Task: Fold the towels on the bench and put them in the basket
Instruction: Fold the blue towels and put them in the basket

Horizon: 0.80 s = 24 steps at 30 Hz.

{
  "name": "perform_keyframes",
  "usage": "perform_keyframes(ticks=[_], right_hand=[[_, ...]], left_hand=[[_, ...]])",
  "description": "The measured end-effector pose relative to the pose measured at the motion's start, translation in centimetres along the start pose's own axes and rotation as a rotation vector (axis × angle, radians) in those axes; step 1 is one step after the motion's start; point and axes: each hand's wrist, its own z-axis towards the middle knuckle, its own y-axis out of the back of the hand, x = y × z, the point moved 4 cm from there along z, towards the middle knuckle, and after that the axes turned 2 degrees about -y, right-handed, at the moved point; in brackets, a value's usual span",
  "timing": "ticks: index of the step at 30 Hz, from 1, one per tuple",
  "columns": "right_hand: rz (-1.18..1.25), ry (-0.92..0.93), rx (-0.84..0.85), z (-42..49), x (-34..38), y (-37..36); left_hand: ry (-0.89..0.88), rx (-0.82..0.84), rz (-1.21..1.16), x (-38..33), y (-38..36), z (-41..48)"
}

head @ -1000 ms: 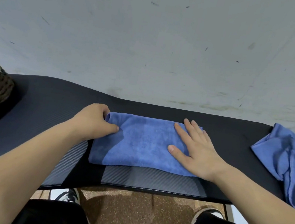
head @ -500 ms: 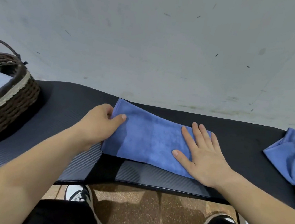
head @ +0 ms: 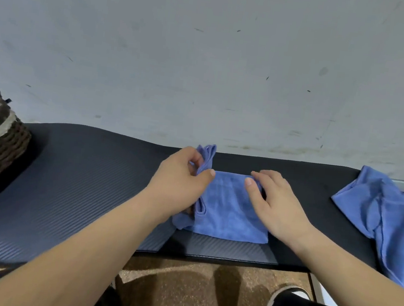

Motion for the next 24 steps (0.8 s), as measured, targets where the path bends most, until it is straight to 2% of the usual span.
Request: perform_keyframes(ticks=[4, 7, 12, 16, 21, 24], right_hand=[[0.135, -0.077, -0.061, 0.3, -1.8, 1.6], [0.185, -0.091, -0.038, 0.4, -2.8, 2.1], [0.268, -0.059, 0.048, 0.4, -3.1, 2.1], [0.252, -0.132, 0.024, 1.1, -3.7, 1.6], [0.155, -0.219, -0.005, 1.9, -3.4, 1.5], [0.052, -0.191, -0.025, 1.9, -2.7, 1.5]], left_hand=[[-0.067, 0.080, 0.062, -2.1, -5.1, 1.1], [-0.151, 0.125, 0.181, -2.7, -8.4, 1.5], [-0.139, 0.309, 0.352, -1.6, -11.6, 1.5], [-0.215, 0.281, 0.357, -1.3, -10.2, 1.1], [-0.560, 0.118, 0.609, 0.3, -6.3, 0.3], [-0.550, 0.185, 0.730, 3.1, -6.7, 0.3]])
